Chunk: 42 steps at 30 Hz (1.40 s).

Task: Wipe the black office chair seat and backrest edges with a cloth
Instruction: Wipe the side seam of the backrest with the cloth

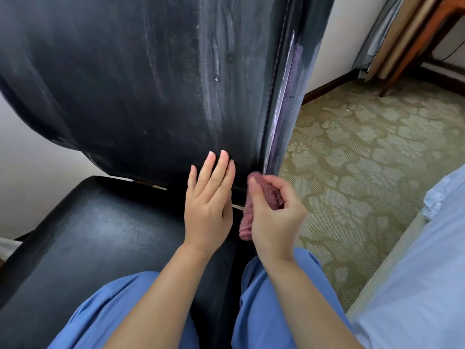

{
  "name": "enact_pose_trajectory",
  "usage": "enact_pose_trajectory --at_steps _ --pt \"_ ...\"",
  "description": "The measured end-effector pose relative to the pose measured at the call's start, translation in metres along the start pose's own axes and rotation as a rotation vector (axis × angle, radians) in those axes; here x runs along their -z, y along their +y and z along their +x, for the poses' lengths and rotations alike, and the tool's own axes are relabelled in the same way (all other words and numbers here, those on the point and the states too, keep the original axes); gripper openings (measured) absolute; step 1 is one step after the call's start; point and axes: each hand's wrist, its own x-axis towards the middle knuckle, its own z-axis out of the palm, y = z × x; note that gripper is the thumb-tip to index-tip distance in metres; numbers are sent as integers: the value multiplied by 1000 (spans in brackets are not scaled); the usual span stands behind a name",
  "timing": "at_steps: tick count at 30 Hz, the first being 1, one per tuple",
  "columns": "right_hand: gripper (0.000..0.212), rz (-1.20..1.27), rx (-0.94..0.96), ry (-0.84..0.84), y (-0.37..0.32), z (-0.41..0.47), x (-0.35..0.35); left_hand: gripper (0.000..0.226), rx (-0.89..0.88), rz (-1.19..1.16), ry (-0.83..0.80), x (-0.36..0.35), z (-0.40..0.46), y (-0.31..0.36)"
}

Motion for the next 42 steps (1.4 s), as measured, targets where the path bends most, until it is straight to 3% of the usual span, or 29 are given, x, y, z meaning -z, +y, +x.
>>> enact_pose_trajectory --at_steps 5,10,16,20,26,30,36,42 --pt "6 -53 -225 -7 20 4 -5 66 5 -7 -28 1 -2 2" --pt "22 14 -284 -9 25 3 -8 63 4 -3 -22 1 -2 1" --pt "7 31 -388 20 33 11 -7 64 8 -10 -45 3 -4 0" --pt "11 105 -375 1 30 9 -6 64 15 -9 -34 0 -5 1" --pt "22 77 -570 82 37 25 -15 64 28 -44 -63 0 -10 2" --pt "26 0 -535 79 39 30 -14 65 25 -46 -69 0 -14 3" --pt "34 83 -353 48 31 11 -2 71 53 -36 -78 -5 -20 4" --pt "24 -104 -463 78 38 28 -8 80 67 -16 -127 -2 -23 7"
